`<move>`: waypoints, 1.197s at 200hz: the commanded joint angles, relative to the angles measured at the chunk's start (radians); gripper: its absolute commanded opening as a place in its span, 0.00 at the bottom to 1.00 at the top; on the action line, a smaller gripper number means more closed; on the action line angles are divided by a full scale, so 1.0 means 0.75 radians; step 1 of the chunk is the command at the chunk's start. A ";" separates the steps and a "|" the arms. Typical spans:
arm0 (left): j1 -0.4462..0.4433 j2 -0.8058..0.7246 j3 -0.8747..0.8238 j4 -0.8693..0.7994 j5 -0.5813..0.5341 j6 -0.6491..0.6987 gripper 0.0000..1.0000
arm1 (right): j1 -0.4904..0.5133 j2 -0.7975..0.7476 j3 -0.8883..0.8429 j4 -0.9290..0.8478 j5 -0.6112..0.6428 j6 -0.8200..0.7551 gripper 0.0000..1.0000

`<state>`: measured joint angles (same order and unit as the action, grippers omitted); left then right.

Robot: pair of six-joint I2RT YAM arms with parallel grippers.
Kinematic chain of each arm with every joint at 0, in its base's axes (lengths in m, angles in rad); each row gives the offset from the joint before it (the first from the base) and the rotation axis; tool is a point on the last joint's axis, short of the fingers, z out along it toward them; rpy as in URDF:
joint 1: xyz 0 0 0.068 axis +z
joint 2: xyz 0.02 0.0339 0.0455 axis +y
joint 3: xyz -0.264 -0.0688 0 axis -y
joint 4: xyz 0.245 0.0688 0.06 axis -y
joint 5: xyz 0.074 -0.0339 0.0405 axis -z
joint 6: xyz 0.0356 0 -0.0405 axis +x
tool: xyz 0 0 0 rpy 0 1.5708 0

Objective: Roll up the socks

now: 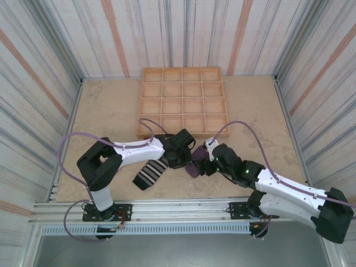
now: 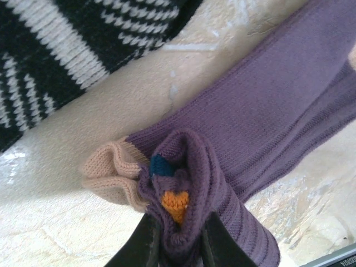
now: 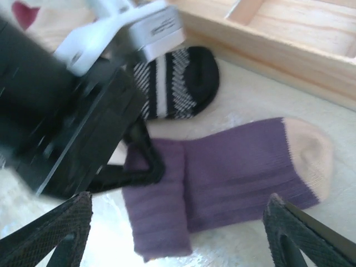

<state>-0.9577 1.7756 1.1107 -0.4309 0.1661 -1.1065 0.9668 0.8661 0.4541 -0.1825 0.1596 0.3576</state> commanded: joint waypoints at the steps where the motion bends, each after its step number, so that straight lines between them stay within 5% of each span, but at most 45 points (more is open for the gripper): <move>1: 0.010 0.041 0.025 -0.055 0.041 -0.017 0.00 | 0.163 -0.040 -0.083 0.071 0.270 0.010 0.82; 34: 0.019 0.046 0.026 -0.052 0.056 -0.013 0.00 | 0.339 0.046 -0.166 0.215 0.436 -0.014 0.76; 120: 0.035 0.064 0.032 -0.045 0.115 -0.014 0.00 | 0.332 0.461 -0.189 0.532 0.406 -0.078 0.65; 144: 0.035 0.071 0.034 -0.043 0.126 -0.014 0.00 | 0.307 0.522 -0.190 0.569 0.378 -0.066 0.49; 179: 0.041 0.065 0.018 -0.007 0.140 -0.018 0.01 | 0.227 0.528 -0.214 0.559 0.226 0.033 0.10; 191: 0.046 0.055 0.018 -0.006 0.136 -0.012 0.09 | 0.172 0.529 -0.219 0.535 0.143 0.094 0.00; 239: 0.075 -0.031 -0.020 0.070 0.119 0.024 0.57 | 0.008 0.509 -0.294 0.523 -0.127 0.324 0.00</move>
<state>-0.9024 1.7981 1.1225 -0.3843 0.2405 -1.1164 1.0195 1.2362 0.2909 0.2920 0.1997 0.4709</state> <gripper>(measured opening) 0.506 0.097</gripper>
